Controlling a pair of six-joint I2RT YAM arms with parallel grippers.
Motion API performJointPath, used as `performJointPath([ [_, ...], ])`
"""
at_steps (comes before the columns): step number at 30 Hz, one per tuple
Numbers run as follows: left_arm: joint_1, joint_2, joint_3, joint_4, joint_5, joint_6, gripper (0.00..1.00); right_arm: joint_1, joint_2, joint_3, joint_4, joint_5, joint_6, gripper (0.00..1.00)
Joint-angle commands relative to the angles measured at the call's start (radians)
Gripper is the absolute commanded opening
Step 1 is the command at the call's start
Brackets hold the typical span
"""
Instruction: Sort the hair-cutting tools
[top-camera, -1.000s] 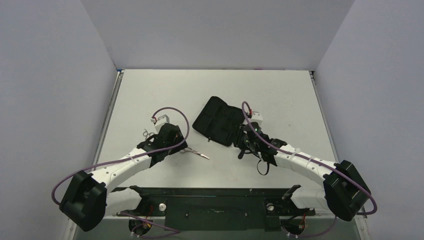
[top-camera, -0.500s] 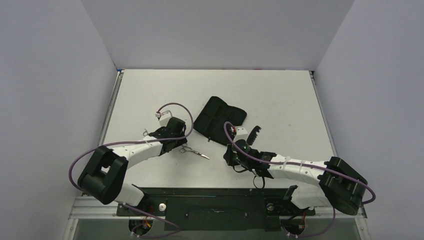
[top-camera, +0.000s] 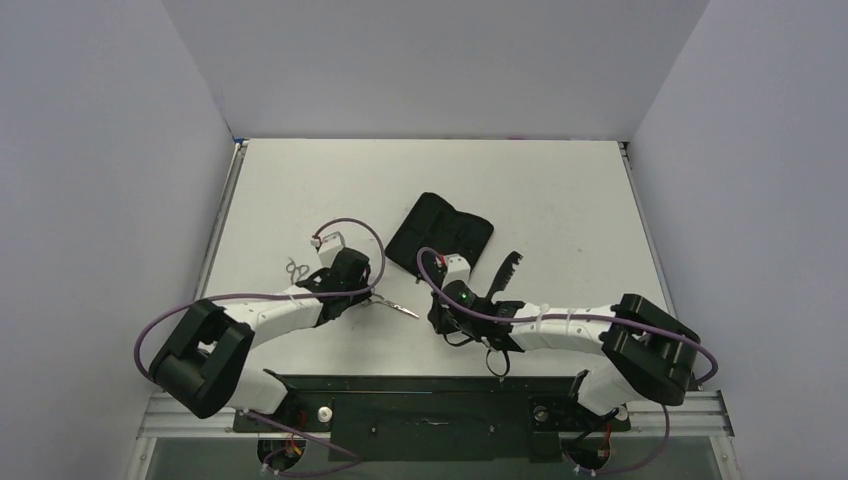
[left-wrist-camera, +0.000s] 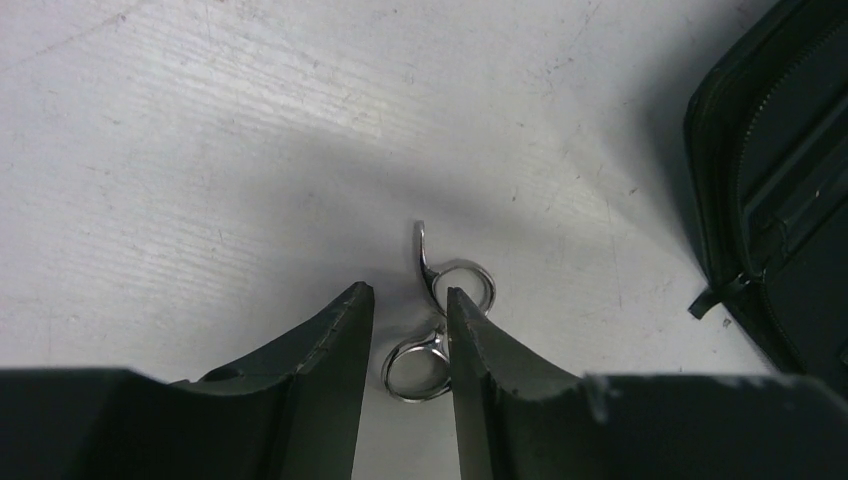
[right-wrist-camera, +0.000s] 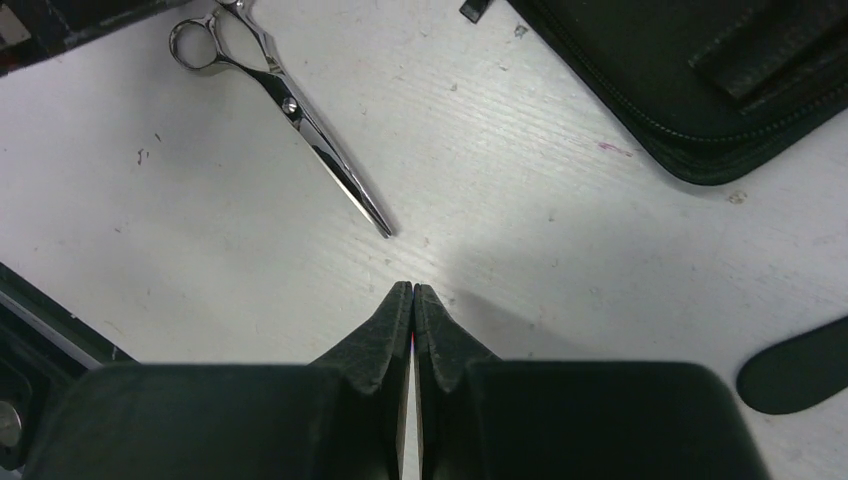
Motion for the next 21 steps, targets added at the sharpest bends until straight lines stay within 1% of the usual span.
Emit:
performJointPath([
  [1,-0.02,-0.069,-0.079,-0.025,0.044,-0.039,0.31,0.013,0.051,0.064,0.065,0.027,-0.003,0.0],
  [11,-0.096,-0.24,-0.2,-0.038,0.082,-0.095,0.27,0.022,0.181,0.175,0.069,-0.004,-0.006,0.0],
  [16,-0.133,-0.301,-0.237,-0.041,0.082,-0.112,0.25,0.022,0.22,0.178,0.075,-0.007,0.004,0.0],
  [18,-0.142,-0.326,-0.236,-0.069,0.066,-0.118,0.24,0.023,0.216,0.168,0.082,-0.005,0.009,0.0],
  [21,-0.145,-0.388,-0.23,-0.101,-0.006,-0.116,0.24,0.023,0.191,0.143,0.091,0.0,0.015,0.0],
])
